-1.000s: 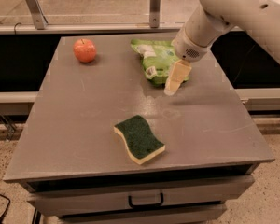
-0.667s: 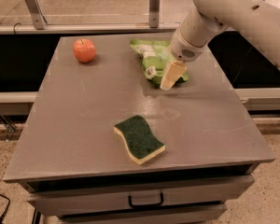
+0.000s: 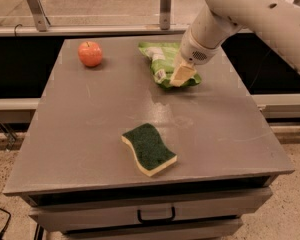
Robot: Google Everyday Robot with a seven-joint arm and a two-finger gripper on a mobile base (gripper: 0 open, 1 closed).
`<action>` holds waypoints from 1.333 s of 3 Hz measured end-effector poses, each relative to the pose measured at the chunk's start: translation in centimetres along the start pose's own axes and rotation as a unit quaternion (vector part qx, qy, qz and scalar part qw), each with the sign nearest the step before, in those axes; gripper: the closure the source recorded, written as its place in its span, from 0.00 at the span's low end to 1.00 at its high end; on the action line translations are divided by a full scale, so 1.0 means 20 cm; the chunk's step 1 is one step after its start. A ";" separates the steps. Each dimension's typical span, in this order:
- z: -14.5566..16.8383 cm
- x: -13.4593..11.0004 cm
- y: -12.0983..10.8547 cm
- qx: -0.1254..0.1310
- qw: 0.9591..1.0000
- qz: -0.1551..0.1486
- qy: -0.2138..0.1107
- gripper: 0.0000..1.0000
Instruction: Move green rice chip bag near sponge
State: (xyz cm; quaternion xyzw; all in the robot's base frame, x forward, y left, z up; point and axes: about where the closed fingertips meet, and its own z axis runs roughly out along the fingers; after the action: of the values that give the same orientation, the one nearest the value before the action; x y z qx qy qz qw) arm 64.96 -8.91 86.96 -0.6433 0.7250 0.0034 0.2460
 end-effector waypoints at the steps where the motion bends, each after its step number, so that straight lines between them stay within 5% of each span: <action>1: -0.07 -0.02 0.01 0.005 1.000 -0.003 -0.009 0.99; 4: -0.52 -0.19 0.43 -0.024 0.994 -0.022 -0.105 1.00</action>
Offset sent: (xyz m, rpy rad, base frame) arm -0.0606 -0.0016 0.0726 0.1241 -0.0460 0.0604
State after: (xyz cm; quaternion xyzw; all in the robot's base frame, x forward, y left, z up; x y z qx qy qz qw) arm 53.38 -7.26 94.83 -0.6609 0.6808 0.0829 0.3048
